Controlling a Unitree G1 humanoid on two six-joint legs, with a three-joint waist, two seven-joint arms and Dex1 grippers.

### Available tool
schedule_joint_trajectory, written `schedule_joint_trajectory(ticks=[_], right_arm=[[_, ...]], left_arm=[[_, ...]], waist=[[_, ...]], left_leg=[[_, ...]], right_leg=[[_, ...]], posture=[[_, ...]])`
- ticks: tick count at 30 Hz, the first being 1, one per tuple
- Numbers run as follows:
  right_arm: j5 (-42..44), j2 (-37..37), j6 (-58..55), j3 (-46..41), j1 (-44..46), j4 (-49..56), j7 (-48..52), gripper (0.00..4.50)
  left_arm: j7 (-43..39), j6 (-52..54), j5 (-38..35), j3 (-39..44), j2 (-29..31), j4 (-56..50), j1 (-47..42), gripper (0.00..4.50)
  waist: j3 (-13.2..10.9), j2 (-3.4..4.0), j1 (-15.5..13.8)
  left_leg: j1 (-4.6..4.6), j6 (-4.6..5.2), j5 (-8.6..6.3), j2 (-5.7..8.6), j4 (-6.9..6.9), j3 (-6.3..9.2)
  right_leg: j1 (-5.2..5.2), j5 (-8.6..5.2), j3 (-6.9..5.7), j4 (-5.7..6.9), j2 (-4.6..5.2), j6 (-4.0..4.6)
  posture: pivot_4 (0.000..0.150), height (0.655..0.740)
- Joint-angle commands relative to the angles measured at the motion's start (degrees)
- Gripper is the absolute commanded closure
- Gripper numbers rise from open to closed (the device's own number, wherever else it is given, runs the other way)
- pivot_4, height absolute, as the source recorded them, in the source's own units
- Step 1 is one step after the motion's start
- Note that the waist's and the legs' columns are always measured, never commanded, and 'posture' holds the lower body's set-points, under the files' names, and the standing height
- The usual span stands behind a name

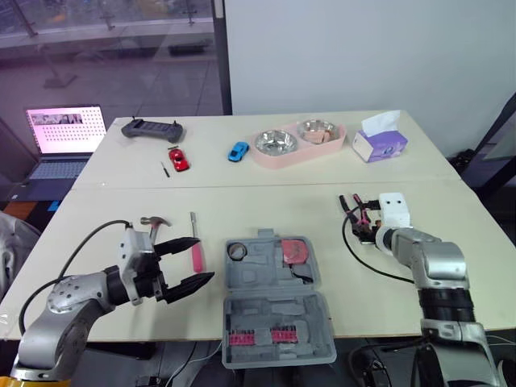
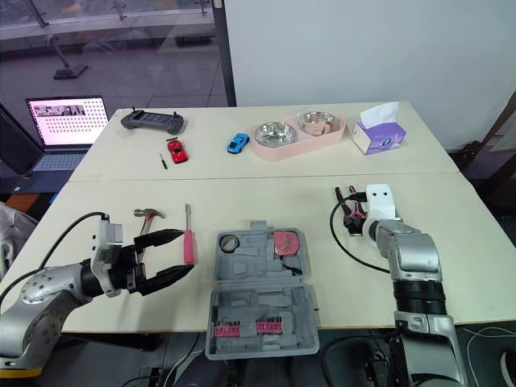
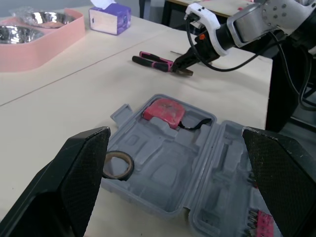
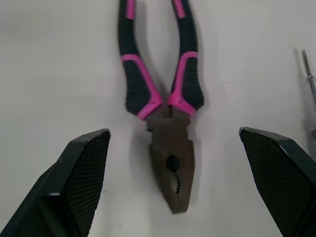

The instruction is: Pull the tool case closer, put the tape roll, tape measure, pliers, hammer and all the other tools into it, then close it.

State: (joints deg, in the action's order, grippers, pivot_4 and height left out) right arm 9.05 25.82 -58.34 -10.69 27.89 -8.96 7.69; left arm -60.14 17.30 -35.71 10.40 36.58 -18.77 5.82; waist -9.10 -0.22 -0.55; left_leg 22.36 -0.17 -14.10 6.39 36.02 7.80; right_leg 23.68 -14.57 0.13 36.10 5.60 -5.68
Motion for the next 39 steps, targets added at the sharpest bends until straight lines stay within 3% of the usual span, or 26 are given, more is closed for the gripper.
schedule_joint_trajectory(ticks=[1, 12, 15, 19, 21, 25, 33, 39], right_arm=[[-0.8, -0.8, 0.4, -1.8, 4.4, -6.7, -2.3, 0.09], [-2.5, -0.8, 2.7, 1.3, 9.9, -19.1, -1.6, 0.09], [-2.7, -0.7, 2.7, 2.2, 9.4, -18.4, -1.3, 0.87], [-3.4, -1.1, 1.7, 4.3, 5.8, -11.6, -1.8, 2.88], [-2.9, -2.1, 1.7, 4.1, 4.1, -8.0, -1.9, 3.56], [-2.6, -3.4, 4.1, 2.5, 0.2, 0.4, -2.8, 3.55], [0.7, 1.6, 0.0, 3.8, -8.1, 29.5, 4.5, 3.55], [15.1, 18.7, -9.8, 9.1, -6.6, 48.7, 25.5, 3.55]], left_arm=[[1.1, 1.2, -1.7, 0.8, 0.7, -3.8, -1.1, 0.0], [3.6, 3.9, -2.9, 1.6, 1.5, -5.5, -4.0, 0.0], [4.0, 4.0, -2.8, 1.9, 1.8, -5.7, -4.1, 0.0], [4.1, 3.7, -2.5, 2.3, 2.4, -4.9, -3.9, 0.0], [4.1, 3.5, -2.3, 1.9, 2.4, -4.4, -4.6, 0.0], [4.4, 3.3, -2.3, 1.7, 2.1, -3.5, -7.0, 0.0], [2.8, 3.0, -2.0, 2.7, 3.3, -1.1, -6.7, 0.0], [0.7, 1.6, -0.3, 3.9, 5.5, 2.8, -6.6, 0.0]], waist=[[0.0, 0.0, 0.0], [0.0, -0.02, 1.2], [0.0, -0.03, 1.3], [0.0, -0.02, 0.9], [0.0, -0.03, 0.8], [0.0, -0.01, 0.9], [-0.1, 0.25, 1.3], [-0.3, 0.15, 1.2]], left_leg=[[0.0, 0.0, 0.0, 0.01, 0.02, 0.0], [-0.08, -0.01, 0.02, 0.0, 0.08, -0.01], [-0.12, -0.01, 0.01, 0.0, 0.08, -0.01], [-0.11, -0.01, 0.01, 0.01, 0.06, 0.02], [-0.1, -0.01, 0.01, 0.04, 0.05, 0.03], [-0.08, -0.02, 0.01, 0.02, 0.02, 0.04], [0.13, -0.02, 0.02, 0.0, -0.07, -0.01], [0.14, -0.03, 0.02, -0.07, -0.02, -0.01]], right_leg=[[0.0, 0.0, 0.0, 0.0, 0.0, 0.0], [-0.13, 0.03, 0.0, 0.0, -0.02, 0.03], [-0.16, 0.03, 0.0, 0.0, -0.02, 0.04], [-0.17, 0.03, -0.01, -0.01, -0.01, 0.03], [-0.16, 0.05, -0.01, -0.02, 0.01, -0.01], [-0.12, 0.07, -0.02, -0.01, -0.01, -0.04], [0.26, 0.13, 0.06, 0.07, -0.03, -0.15], [0.18, 0.1, -0.02, 0.01, -0.04, -0.12]], posture=[[0.15, 0.74], [0.15, 0.74], [0.15, 0.74], [0.15, 0.74], [0.15, 0.74], [0.15, 0.74], [0.15, 0.74], [0.15, 0.74]])
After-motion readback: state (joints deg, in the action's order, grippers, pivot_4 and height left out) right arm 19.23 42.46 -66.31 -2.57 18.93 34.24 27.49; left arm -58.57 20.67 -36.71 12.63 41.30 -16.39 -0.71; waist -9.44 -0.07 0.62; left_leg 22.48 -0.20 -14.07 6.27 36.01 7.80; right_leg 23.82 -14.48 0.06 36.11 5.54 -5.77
